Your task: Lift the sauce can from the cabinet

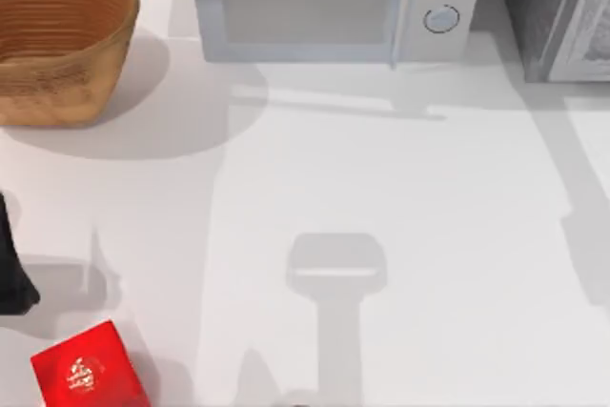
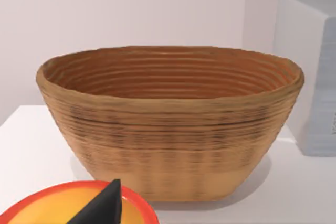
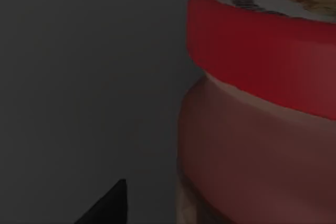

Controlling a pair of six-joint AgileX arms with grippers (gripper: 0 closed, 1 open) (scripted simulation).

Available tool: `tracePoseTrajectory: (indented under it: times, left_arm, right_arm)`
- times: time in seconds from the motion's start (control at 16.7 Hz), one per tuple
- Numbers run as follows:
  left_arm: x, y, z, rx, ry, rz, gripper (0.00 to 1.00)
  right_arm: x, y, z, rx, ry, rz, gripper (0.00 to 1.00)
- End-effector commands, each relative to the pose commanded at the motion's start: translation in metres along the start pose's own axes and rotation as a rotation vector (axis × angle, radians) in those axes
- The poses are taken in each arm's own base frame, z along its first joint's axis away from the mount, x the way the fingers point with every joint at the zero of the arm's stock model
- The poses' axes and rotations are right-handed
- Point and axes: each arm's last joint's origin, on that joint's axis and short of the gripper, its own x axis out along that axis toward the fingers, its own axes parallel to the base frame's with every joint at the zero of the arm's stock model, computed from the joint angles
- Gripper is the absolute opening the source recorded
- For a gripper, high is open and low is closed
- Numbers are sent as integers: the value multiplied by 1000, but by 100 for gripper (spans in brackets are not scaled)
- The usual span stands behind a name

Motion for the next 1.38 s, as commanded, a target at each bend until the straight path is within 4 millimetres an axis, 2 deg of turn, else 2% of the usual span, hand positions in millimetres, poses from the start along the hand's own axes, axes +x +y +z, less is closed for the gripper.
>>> tracePoseTrajectory:
  times: [0.66,1.26,1.38]
  left_arm:
    - [0,0,0,0,0,0,100]
    - [0,0,0,0,0,0,100]
    - [0,0,0,0,0,0,100]
  right_arm:
    - [0,0,0,0,0,0,2]
    - [-1,1,0,1,1,0,0]
    - [-12,0,5,-1,13,-17,0]
